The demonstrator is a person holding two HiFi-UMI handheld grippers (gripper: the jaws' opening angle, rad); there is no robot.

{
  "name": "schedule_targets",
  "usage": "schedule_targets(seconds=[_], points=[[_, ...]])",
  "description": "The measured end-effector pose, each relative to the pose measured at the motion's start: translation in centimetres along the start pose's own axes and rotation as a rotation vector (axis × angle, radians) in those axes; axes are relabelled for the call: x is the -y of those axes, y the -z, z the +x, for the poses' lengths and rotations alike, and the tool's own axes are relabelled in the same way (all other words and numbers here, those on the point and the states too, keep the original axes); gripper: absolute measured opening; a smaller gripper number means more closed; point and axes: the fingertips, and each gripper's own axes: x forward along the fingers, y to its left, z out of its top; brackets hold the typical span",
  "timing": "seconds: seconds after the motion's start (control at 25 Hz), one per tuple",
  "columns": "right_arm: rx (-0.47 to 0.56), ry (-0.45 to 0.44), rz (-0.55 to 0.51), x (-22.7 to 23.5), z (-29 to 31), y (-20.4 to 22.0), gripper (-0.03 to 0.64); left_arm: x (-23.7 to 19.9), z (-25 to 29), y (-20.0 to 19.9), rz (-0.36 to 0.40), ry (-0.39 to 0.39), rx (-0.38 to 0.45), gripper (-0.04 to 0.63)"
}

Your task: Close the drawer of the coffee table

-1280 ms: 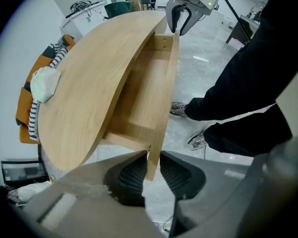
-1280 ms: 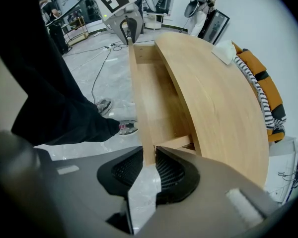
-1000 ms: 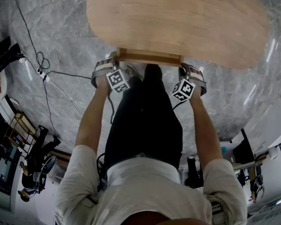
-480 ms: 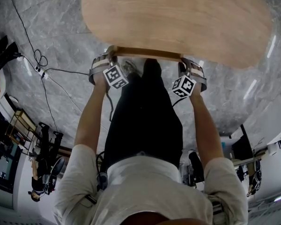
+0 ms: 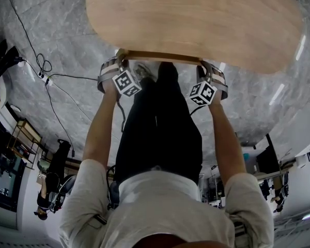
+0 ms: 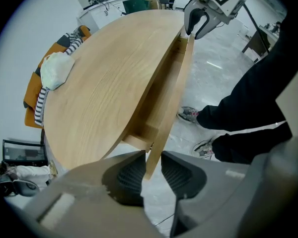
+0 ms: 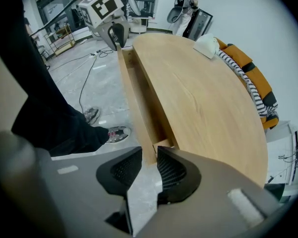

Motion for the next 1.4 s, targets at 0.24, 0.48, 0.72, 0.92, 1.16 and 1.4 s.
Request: schedule_targets(seconds=[0.24,0.48,0.72,0.92,1.16,1.4], points=[[-0.01,0.012,0.083,0.5,0.0,0.1,0.107,-0.3,0.0,-0.3,-0.019,0.005,-0.006,0.121],[0.005,0.033,0.199,1.3,-0.2,-0.2,0.114,-1.0,0.1,-0.6,-0.107,-0.017,0.012,0.13],[0.007,0.065,0.553,2.0,0.4,0.0,0.133,-2.2,0.2,-0.6,-0.214,-0.071,0.04,0.144],[0.035,0.076,0.89,3.1,0.4,0.2,0.132,-3.6,-0.1,-0.7,-0.428,-0.137,0.04,0.17],[0.194,-0.072,1.544,2.8,1.5,-0.5,0.005,-4.0,0.4,0.3,-1.013,-0.134,0.041,0.19],[0.227,-0.035,1.739,3.2,1.9,0.2,0.005,-4.4,-0.1,0.6,-1.663,0.001,0.118,0.02]])
